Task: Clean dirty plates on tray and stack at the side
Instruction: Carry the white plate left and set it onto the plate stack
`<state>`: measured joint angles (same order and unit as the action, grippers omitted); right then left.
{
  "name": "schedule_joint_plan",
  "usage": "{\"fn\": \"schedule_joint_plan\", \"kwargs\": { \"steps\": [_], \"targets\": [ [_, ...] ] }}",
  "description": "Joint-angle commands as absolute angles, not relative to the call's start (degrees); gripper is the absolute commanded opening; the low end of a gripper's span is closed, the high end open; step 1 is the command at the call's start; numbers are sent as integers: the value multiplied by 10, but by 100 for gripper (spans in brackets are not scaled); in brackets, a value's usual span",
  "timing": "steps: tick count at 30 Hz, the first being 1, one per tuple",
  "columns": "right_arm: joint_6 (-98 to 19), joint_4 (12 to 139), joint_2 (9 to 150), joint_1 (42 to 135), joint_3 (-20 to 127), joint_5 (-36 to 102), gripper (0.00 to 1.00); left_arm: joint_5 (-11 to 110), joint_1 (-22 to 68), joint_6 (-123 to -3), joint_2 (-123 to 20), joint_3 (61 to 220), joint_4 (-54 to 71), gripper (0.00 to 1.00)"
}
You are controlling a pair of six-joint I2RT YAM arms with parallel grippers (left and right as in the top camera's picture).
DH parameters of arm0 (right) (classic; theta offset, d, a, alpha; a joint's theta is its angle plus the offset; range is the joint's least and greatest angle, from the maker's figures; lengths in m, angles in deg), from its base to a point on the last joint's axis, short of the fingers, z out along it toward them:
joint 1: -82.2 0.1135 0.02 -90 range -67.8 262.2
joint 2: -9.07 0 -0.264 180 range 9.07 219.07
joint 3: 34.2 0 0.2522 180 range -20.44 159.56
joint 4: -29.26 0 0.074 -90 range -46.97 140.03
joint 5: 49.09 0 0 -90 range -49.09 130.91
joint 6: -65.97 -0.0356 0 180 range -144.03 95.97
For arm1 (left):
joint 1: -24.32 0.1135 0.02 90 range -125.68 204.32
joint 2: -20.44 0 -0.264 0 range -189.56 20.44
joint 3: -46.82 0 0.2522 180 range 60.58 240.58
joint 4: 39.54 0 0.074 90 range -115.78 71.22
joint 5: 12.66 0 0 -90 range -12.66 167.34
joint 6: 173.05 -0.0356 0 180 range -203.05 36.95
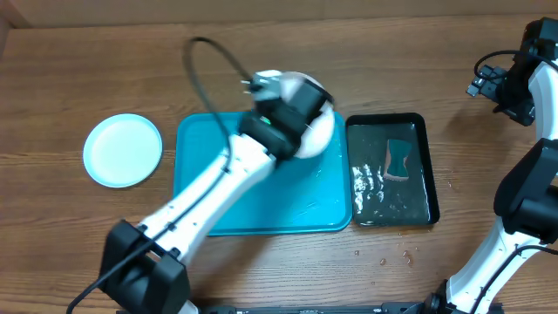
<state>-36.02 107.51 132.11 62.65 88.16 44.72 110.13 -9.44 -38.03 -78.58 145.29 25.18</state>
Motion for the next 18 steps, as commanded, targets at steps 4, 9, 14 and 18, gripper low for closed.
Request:
{"fn": "schedule_joint_plan", "kwargs": {
  "steps": [4, 9, 14, 18],
  "targets": [
    [-365, 1074, 1306, 626, 889, 449, 100, 958, 84, -333, -777, 1461, 278, 4],
    [-365, 1074, 1306, 626, 889, 449, 100, 897, 237, -386, -777, 1461, 300, 4],
    [-365, 1074, 1306, 626, 889, 449, 100, 897, 378, -426, -777, 1461, 329, 4],
    [-365, 1074, 1306, 626, 889, 449, 100, 897, 473, -459, -777, 1461, 336, 4]
  ]
}}
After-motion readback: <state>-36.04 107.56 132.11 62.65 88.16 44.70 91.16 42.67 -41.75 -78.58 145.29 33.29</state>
